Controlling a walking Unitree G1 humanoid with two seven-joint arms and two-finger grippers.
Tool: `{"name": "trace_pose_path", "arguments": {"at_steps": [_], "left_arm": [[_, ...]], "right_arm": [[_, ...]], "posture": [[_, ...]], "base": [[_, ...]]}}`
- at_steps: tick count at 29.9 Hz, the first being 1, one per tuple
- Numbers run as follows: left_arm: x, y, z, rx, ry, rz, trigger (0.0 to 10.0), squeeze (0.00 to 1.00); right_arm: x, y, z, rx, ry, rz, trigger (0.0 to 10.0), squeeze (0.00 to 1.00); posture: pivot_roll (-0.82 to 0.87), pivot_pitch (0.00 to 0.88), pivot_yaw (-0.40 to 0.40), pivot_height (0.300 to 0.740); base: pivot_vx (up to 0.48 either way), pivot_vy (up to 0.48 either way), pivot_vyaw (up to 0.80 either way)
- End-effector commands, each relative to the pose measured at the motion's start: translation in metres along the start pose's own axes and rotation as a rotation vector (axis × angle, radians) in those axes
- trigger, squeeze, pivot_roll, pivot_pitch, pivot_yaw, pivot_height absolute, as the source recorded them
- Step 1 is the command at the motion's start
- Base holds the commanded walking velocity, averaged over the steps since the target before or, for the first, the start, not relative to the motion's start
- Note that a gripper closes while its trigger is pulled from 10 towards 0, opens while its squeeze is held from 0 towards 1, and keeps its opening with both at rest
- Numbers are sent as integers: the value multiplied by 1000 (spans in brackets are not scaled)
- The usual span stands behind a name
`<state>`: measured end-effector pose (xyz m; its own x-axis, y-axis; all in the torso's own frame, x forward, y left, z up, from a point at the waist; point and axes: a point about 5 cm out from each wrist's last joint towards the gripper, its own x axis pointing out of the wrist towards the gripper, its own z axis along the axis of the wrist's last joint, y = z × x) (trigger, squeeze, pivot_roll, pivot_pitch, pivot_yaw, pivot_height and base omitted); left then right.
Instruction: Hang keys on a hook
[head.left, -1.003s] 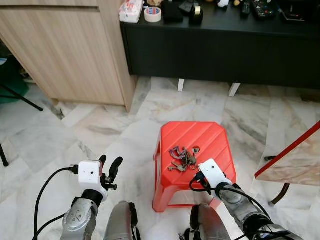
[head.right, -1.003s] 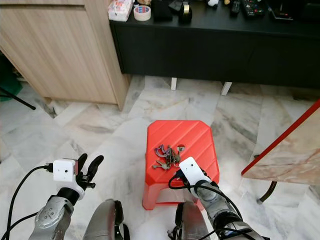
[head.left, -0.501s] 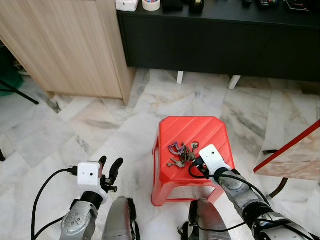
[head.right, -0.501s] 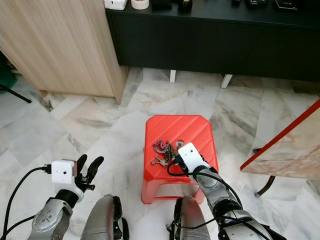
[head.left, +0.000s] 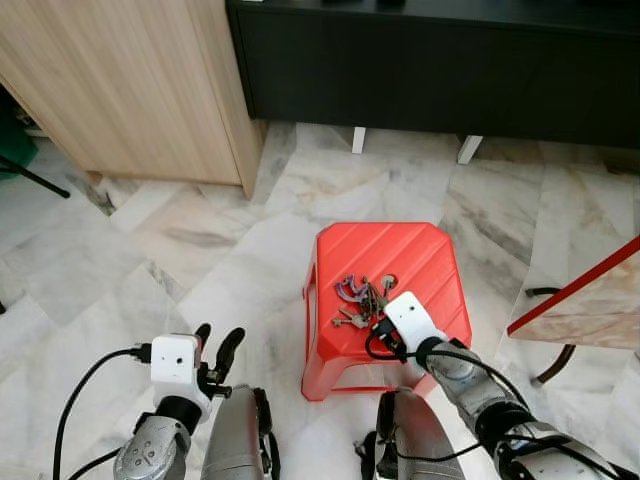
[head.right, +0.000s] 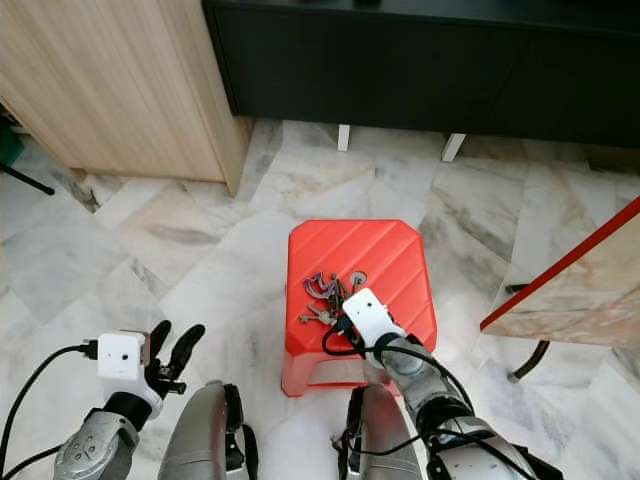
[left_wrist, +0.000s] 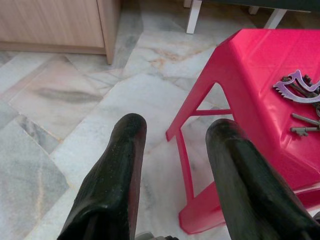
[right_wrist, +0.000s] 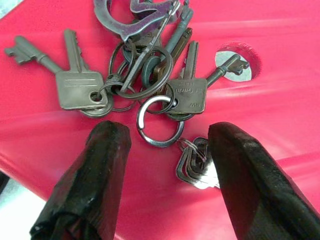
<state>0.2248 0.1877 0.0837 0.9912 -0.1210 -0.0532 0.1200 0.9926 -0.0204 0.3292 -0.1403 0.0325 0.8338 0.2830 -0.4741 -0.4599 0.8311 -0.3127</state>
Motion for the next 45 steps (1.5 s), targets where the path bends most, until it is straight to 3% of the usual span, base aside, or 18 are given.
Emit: {"name": "trace_pose_path", "arguments": {"at_steps": [1, 4, 11, 12, 13, 14, 31, 45], "left_arm": [[-6, 2, -5, -4, 38, 12, 10000, 0], [-8, 0, -5, -4, 47, 6, 10000, 0], [-9, 1, -6, -1, 53, 9, 10000, 0], [-9, 1, -6, -1, 54, 9, 10000, 0], [-9, 1, -6, 0, 55, 9, 10000, 0], [-10, 1, -6, 2, 58, 9, 10000, 0], [-7, 0, -7, 10, 68, 1, 10000, 0], [7, 3, -10, 22, 67, 6, 10000, 0]], "right_arm": [[-2, -3, -6, 24, 27, -16, 10000, 0], [-1, -6, -5, -24, 46, -9, 10000, 0], [-2, -5, -10, -17, 77, -9, 10000, 0], [-2, -5, -12, -19, 85, -10, 7373, 0], [-3, -5, -13, -18, 91, -12, 1882, 0], [-3, -3, -15, -4, 99, -9, 0, 0], [-3, -1, -17, 2, 108, 0, 0, 0], [-1, -12, -6, 10, 87, -46, 0, 0]], "posture": [[140, 345, -37, 626], [139, 352, -36, 626], [144, 363, -35, 626], [144, 364, -35, 626], [145, 365, -35, 626], [147, 366, -34, 626], [143, 365, -31, 626], [125, 307, -29, 626]], "base": [[0, 0, 0], [0, 0, 0], [0, 0, 0], [0, 0, 0], [0, 0, 0], [0, 0, 0], [0, 0, 0], [0, 0, 0]]}}
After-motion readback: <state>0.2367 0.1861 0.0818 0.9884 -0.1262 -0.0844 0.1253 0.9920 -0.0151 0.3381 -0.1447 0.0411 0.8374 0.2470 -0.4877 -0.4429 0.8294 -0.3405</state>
